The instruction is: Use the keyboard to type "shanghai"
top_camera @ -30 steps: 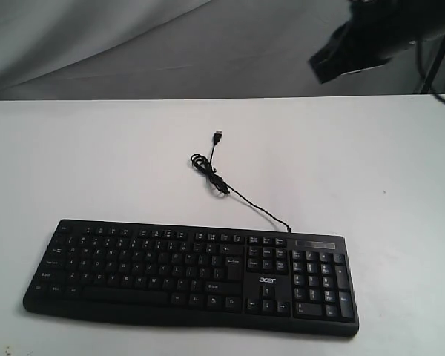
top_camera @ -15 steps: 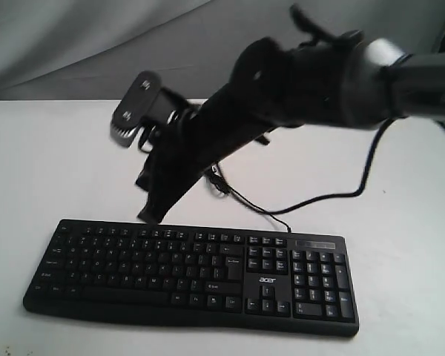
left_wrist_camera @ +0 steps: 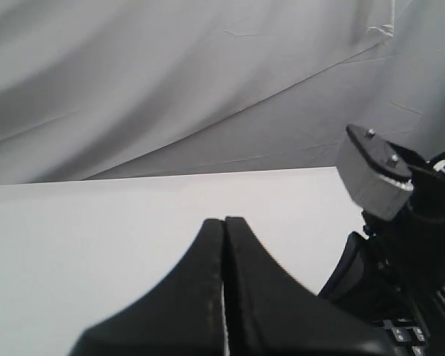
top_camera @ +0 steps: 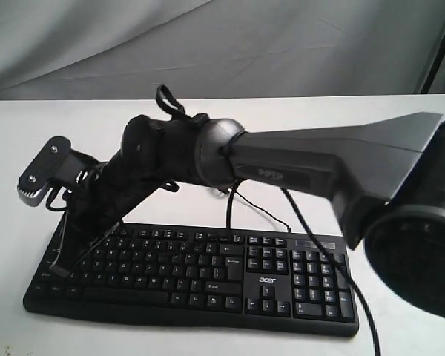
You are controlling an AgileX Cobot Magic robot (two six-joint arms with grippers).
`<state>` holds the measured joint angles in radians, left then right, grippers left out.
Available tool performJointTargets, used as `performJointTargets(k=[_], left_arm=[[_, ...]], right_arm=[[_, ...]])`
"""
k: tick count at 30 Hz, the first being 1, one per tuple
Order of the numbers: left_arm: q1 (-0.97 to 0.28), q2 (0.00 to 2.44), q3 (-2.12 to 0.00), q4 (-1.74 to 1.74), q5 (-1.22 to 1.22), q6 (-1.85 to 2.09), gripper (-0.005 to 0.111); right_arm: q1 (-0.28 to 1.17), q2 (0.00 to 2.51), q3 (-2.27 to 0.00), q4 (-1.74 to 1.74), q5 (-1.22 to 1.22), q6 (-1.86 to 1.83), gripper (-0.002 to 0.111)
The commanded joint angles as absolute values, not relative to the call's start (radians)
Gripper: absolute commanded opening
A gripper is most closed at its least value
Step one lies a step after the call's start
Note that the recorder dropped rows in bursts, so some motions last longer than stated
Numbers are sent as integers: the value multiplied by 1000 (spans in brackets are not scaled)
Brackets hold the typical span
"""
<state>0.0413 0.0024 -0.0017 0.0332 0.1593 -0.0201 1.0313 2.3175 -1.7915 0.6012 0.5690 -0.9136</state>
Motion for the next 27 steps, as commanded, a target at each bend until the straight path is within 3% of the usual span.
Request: performJointTargets(k=[1, 27], left_arm=[[35, 0, 0, 33, 153, -23, 0], [35, 0, 0, 33, 153, -23, 0]], right_arm=[[1058, 2346, -1829, 463, 586, -784, 0], [1086, 2368, -1829, 356, 593, -681, 0]])
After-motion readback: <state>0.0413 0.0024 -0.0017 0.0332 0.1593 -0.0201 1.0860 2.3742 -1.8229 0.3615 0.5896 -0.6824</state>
